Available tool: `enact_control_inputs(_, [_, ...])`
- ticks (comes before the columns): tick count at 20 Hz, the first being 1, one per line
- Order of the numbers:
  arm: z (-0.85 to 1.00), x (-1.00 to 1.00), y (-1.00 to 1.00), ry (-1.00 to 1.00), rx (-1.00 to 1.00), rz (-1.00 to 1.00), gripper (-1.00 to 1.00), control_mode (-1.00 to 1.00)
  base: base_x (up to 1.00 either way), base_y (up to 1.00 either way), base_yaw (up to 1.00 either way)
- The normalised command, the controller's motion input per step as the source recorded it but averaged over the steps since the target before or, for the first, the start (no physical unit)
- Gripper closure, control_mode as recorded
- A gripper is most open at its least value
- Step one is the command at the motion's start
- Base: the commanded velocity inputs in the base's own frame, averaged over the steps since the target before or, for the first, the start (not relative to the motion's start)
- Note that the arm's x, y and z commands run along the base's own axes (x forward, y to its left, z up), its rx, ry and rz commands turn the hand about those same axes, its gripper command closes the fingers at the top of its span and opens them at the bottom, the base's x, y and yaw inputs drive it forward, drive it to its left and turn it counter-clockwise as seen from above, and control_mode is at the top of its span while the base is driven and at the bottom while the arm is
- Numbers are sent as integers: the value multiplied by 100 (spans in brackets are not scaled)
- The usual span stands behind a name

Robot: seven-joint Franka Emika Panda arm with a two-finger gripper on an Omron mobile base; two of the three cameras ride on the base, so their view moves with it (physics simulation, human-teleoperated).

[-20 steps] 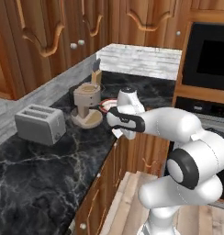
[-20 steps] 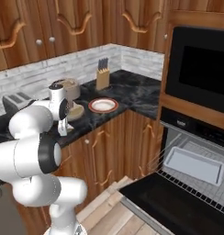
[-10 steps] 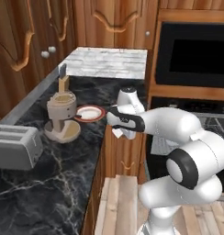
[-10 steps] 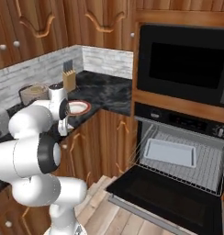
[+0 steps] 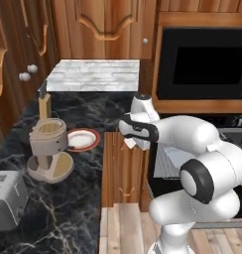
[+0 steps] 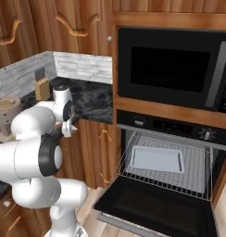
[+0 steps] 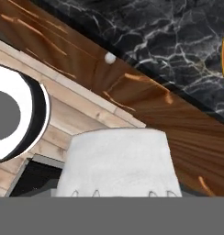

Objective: Take the baked cake out of the oven and place it on the plate for cooling. Then close the oven door.

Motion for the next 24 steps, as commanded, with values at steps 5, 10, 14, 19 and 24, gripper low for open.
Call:
enact_control_inputs(5, [0,0,0,0,0,0,100,100,51,54,-21])
enact_control_inputs(10, [0,21,19,0,0,-4,100,-100,25,35,-10])
enact_control_inputs(14, [0,70,28,0,6,-2,100,-100,0,0,0])
enact_control_inputs(19, [-4,57,27,0,10,0,100,-100,0,0,0])
enact_control_inputs(24, [-22,70,78,5,1,0,100,-100,0,0,0])
